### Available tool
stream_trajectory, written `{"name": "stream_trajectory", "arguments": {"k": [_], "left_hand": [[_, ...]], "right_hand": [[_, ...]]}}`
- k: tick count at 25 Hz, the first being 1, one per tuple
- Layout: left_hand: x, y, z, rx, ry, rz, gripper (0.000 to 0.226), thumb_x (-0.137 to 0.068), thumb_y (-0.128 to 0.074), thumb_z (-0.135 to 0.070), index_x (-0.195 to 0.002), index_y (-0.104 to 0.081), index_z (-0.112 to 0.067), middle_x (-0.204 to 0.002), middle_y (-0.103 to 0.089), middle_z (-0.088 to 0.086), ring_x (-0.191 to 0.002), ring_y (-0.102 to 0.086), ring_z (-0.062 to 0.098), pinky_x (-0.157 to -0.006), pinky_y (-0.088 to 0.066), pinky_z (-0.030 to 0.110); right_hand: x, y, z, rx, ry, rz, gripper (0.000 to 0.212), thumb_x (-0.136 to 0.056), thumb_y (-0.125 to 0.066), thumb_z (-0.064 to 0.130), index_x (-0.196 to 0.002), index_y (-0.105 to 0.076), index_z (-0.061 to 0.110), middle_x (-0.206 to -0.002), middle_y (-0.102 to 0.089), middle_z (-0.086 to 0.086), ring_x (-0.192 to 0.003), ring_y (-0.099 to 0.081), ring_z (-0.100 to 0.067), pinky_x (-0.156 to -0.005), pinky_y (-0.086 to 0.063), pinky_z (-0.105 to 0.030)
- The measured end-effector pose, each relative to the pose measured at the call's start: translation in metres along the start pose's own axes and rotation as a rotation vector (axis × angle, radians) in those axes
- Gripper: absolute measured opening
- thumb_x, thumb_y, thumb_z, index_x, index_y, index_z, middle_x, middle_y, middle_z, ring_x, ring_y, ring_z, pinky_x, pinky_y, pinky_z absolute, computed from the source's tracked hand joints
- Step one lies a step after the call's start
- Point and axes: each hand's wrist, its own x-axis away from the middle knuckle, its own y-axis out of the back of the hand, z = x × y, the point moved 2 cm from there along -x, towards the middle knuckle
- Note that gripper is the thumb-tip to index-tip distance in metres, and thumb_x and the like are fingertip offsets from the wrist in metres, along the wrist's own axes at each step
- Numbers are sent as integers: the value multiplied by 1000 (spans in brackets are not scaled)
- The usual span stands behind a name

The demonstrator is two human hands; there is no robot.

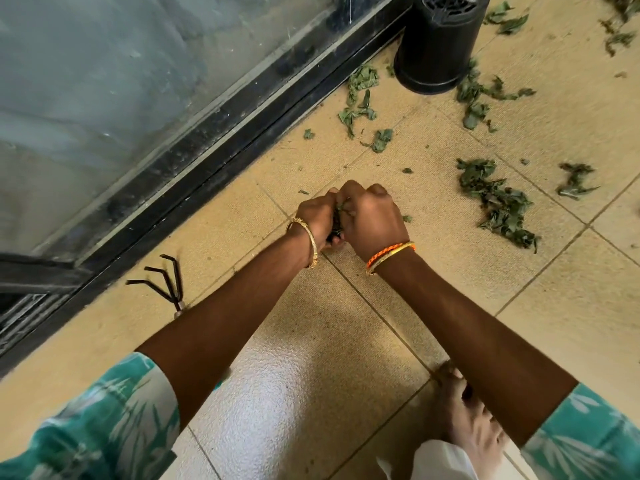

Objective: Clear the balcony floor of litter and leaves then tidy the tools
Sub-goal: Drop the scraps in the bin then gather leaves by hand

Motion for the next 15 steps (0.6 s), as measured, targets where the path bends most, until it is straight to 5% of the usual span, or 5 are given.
{"name": "stream_trajectory", "arguments": {"k": [3,6,12,15], "left_hand": [[-8,18,1,74,43,-74,41,-99,-44,-24,-61,-46,-12,-36,-44,-2,-30,-39,10,-37,-28,12],[-12,46,-4,98,77,-136,42,-97,-48,-27,-58,-39,-15,-31,-36,-6,-25,-32,8,-35,-22,8],[-9,92,-11,211,139,-201,41,-87,-53,-38,-59,-30,-20,-38,-31,-8,-30,-30,10,-41,-21,10],[-11,104,-6,157,145,-189,37,-85,-56,-32,-57,-35,-20,-46,-35,-5,-33,-30,11,-40,-21,13]], "right_hand": [[-11,-4,7,-153,4,58,26,-81,-51,3,-97,-70,11,-101,-55,-8,-102,-44,-23,-80,-29,-22],[-43,-7,13,-232,8,75,37,-80,-48,0,-114,-63,7,-119,-50,-11,-118,-40,-24,-91,-32,-19],[-124,-39,9,128,201,366,73,-84,-61,29,-145,-27,8,-153,-15,-16,-140,-18,-32,-115,-23,-32],[-112,-52,6,194,315,422,71,-87,-58,44,-142,-34,5,-152,-19,-17,-139,-23,-33,-114,-25,-34]]}}
